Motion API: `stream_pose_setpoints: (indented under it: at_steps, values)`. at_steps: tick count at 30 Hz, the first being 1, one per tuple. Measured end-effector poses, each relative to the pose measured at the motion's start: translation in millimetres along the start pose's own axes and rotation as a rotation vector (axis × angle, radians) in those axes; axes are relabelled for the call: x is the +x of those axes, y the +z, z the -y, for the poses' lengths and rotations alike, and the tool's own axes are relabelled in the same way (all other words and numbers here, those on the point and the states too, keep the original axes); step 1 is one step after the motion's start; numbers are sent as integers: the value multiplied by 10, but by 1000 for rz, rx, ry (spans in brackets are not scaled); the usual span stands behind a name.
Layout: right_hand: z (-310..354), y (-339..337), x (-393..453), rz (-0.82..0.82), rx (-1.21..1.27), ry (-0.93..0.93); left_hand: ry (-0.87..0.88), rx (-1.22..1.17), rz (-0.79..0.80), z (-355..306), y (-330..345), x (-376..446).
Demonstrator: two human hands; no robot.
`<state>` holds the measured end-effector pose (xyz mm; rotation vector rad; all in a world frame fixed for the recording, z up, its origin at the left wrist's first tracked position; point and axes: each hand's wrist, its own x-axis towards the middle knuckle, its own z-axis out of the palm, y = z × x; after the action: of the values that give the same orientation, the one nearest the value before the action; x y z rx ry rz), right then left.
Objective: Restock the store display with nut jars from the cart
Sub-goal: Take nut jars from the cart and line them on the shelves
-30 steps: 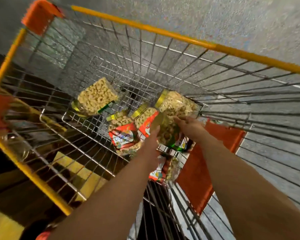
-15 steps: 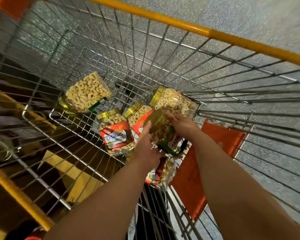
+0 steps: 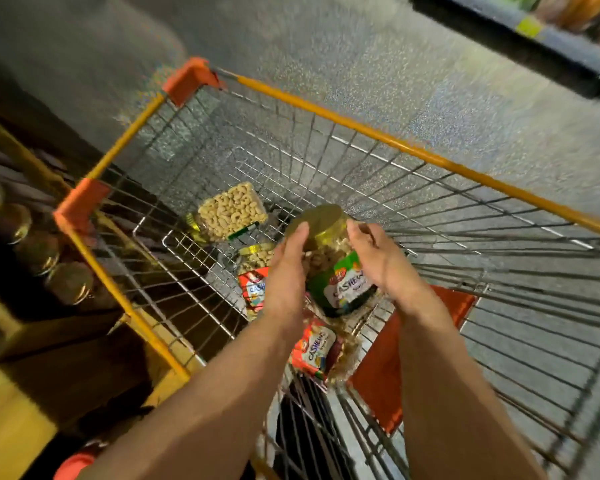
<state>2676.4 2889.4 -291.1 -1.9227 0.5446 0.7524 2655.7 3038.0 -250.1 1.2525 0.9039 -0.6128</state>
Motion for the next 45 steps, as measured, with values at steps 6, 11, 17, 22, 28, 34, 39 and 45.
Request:
stream_pose_setpoints:
  at_steps: [6,11,17,22,28,34,39,45]
  values:
    - [932,91,-854,-36,-86,-184,235,4,28,-547,-555,-889]
    - [1466,483,-1681,-33,-139,-329,370,-64,26,-789,-1273,-1681]
    - [1904,1456,-2658,-31,-250,-481,460,-163,-50,-731,-2501,-2539]
    - [2157,2454,-3368,43,-146,-569,525,-169,-151,-558,-3620,-3206]
    - [2432,3427,-4022,151,-90,-661,592,-260,-237,-324,-4684,-3757]
    - [2673,4126,-4360,212,-194,-710,618,-313,-315,-164,-5420,-3913]
    - [2804,4563,-4262,274,-265,-660,554,-363,-338,-152,-5848,-3721]
    - [2850,4991,-3887,368,-310,-569,470,-452,-357,-94,-6189,-3286]
